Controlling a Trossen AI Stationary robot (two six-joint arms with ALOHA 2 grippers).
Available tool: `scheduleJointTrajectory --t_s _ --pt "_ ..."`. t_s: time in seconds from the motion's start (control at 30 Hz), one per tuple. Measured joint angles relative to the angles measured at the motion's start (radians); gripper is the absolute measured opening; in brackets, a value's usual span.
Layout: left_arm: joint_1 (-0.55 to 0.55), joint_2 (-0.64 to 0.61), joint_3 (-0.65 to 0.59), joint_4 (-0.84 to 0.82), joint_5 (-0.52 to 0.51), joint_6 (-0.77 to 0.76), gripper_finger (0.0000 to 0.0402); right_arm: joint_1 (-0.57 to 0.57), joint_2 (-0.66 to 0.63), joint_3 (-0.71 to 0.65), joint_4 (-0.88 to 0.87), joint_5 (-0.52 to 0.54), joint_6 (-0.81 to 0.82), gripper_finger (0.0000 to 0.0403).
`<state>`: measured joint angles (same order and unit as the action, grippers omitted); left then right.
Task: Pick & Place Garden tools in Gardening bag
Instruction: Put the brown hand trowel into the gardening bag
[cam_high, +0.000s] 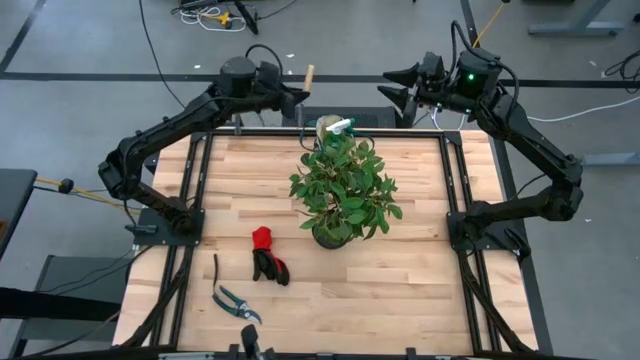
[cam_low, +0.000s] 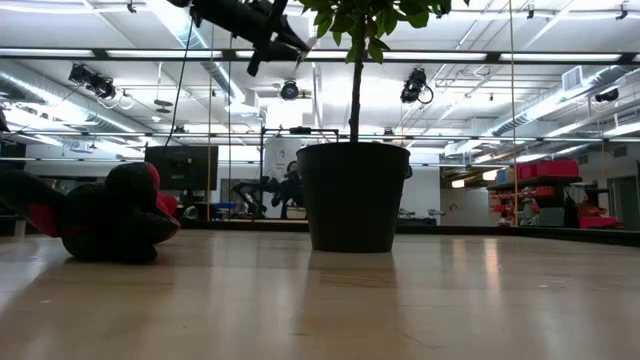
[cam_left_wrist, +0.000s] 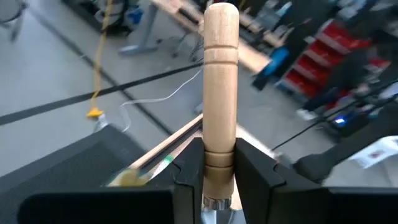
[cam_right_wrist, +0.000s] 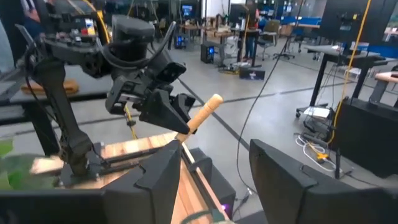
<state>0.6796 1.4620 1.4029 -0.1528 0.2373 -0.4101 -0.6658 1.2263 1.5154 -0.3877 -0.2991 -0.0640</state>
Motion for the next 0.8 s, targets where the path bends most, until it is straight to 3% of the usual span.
scheduleJointTrajectory --t_s 0.37,0.6,0.8 --pt "-0.046 0.001 0.0 0.138 0.086 0.116 0.0074 0.0 0.002 0.0 0.071 -0.01 0.078 0.0194" --pt "-0.094 0.003 0.0 0.239 0.127 0.173 0.0073 0.006 0.041 0.0 0.155 -0.154 0.132 0.0194" --pt "-0.107 0.004 0.0 0.257 0.141 0.194 0.0075 0.045 0.097 0.0 0.234 -0.169 0.139 0.0194"
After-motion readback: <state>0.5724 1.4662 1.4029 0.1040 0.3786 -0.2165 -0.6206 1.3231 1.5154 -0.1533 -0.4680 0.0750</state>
